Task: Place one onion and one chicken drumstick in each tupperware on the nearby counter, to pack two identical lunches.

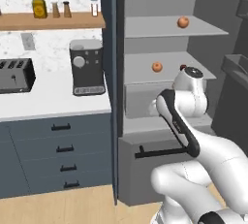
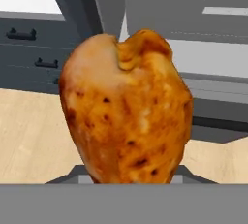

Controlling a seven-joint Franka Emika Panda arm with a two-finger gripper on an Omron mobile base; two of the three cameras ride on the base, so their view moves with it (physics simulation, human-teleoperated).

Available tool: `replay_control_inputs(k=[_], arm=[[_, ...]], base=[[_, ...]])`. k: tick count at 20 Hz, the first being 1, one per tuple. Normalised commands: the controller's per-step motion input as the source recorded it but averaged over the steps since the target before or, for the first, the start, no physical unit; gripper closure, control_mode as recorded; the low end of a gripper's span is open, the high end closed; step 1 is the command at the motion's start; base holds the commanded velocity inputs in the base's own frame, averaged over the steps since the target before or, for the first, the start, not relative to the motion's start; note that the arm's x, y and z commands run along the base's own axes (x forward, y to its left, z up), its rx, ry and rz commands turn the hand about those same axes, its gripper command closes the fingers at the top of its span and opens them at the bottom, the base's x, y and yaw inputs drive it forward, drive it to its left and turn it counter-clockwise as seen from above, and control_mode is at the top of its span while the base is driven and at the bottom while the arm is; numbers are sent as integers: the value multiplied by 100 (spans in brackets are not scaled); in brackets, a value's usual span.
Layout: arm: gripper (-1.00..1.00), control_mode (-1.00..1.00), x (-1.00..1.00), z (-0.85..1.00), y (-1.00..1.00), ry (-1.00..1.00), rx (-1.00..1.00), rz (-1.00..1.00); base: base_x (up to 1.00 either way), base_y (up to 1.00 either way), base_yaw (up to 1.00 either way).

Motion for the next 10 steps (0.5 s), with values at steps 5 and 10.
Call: replay_control_inputs(k=[5,10], arm=[[100,100,0,0,0,0,0,0],[100,100,0,0,0,0,0,0]], base=[[-48,100,13],[7,100,11]])
